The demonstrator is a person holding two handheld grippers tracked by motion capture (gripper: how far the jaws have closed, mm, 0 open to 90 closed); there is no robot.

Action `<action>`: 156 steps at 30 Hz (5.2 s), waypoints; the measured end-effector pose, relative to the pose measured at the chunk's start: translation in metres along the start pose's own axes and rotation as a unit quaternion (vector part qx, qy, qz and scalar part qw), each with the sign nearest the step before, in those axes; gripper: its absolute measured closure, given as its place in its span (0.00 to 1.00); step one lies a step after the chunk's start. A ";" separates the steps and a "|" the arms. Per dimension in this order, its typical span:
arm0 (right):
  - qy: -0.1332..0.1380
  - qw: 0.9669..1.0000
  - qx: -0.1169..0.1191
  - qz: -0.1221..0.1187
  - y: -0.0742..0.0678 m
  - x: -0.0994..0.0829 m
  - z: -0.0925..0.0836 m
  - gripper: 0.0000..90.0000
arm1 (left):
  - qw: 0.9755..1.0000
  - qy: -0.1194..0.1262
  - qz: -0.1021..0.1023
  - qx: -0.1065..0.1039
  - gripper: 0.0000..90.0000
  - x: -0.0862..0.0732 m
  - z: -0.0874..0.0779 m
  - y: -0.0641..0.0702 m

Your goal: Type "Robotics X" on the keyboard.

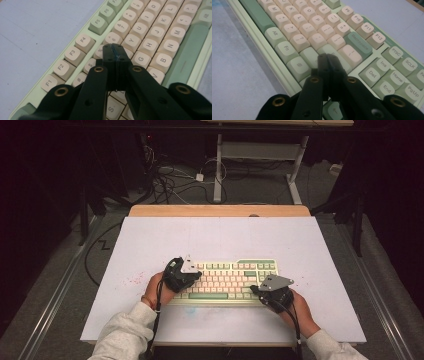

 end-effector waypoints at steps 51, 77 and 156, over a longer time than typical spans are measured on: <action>0.055 0.998 -0.019 0.004 0.010 0.022 -0.036 1.00 | 0.996 0.078 0.022 0.036 0.98 0.014 -0.046 0.001; 0.066 0.998 -0.018 0.006 0.016 0.027 -0.040 1.00 | 0.992 0.109 0.007 0.069 0.98 -0.013 -0.077 -0.005; -0.025 0.998 0.040 -0.034 -0.013 0.066 0.062 1.00 | 0.995 0.087 -0.016 0.046 0.97 -0.060 -0.076 0.003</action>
Point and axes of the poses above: each handheld gripper's, and its own axes: z roughly forward along the jaws, x roughly out of its top, y roughly to its right, the point moved 9 cm from there along z, roughly forward along the jaws, and after that the axes turned 2 degrees about y, right-handed, at the moved point
